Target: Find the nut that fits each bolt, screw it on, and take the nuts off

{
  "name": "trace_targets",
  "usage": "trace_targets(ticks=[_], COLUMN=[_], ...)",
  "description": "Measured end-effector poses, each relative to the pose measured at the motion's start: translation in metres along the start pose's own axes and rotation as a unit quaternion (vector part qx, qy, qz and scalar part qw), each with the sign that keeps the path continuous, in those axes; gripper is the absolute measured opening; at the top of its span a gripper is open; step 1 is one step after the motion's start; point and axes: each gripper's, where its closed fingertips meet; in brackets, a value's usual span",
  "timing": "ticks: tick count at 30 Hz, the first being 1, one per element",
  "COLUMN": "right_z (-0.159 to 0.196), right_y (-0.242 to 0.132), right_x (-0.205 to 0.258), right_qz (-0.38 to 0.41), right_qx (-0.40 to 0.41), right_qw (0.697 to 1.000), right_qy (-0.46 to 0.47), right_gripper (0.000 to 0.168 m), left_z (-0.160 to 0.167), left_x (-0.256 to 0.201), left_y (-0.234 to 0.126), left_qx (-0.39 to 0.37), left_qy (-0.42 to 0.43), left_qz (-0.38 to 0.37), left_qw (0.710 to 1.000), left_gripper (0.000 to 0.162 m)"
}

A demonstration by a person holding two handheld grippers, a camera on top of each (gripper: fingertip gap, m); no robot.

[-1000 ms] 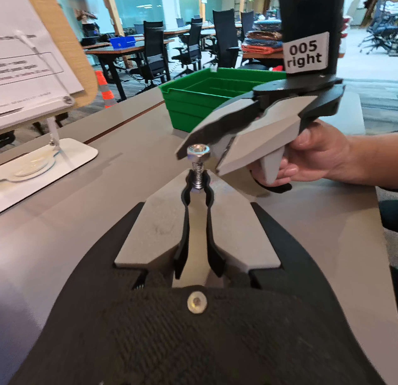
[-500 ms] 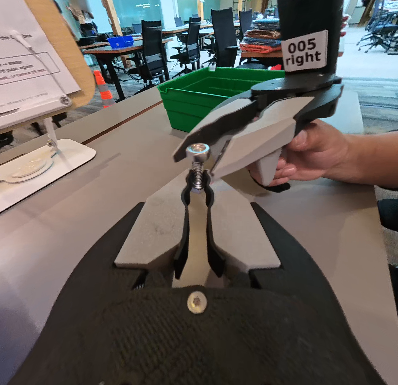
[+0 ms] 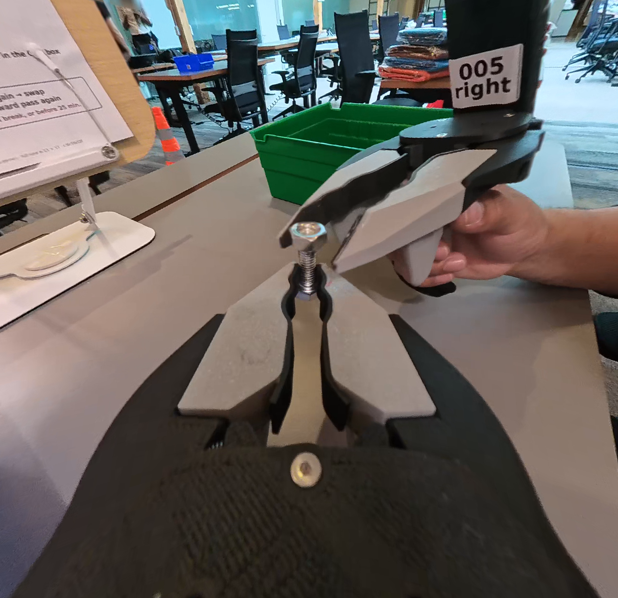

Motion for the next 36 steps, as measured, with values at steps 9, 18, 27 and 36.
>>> trace_targets(ticks=[9, 18, 27, 36], right_z=[0.0, 0.001, 0.001, 0.002], right_y=[-0.001, 0.001, -0.002, -0.002], right_x=[-0.003, -0.003, -0.006, -0.007], right_qz=[0.006, 0.011, 0.017, 0.02], right_qx=[0.003, 0.003, 0.004, 0.007], right_qw=[1.0, 1.0, 1.0, 1.0], right_qy=[-0.002, -0.005, -0.006, -0.008], right_gripper=[0.034, 0.031, 0.028, 0.026], left_z=[0.004, 0.004, 0.005, 0.004], left_x=[-0.005, -0.002, -0.006, 0.004], left_y=[0.004, 0.003, 0.004, 0.001], left_qx=[0.014, 0.009, 0.014, 0.009], left_qy=[0.024, 0.009, 0.022, 0.004], left_qz=[-0.004, -0.004, -0.002, -0.016], left_qw=[1.0, 1.0, 1.0, 1.0], left_gripper=[0.007, 0.007, 0.007, 0.007])
Point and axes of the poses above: each gripper's, where its closed fingertips meet, y out along the fingers, z out of its underside, x = y × z across the jaws, and after that the axes turned 1 degree about y, right-handed
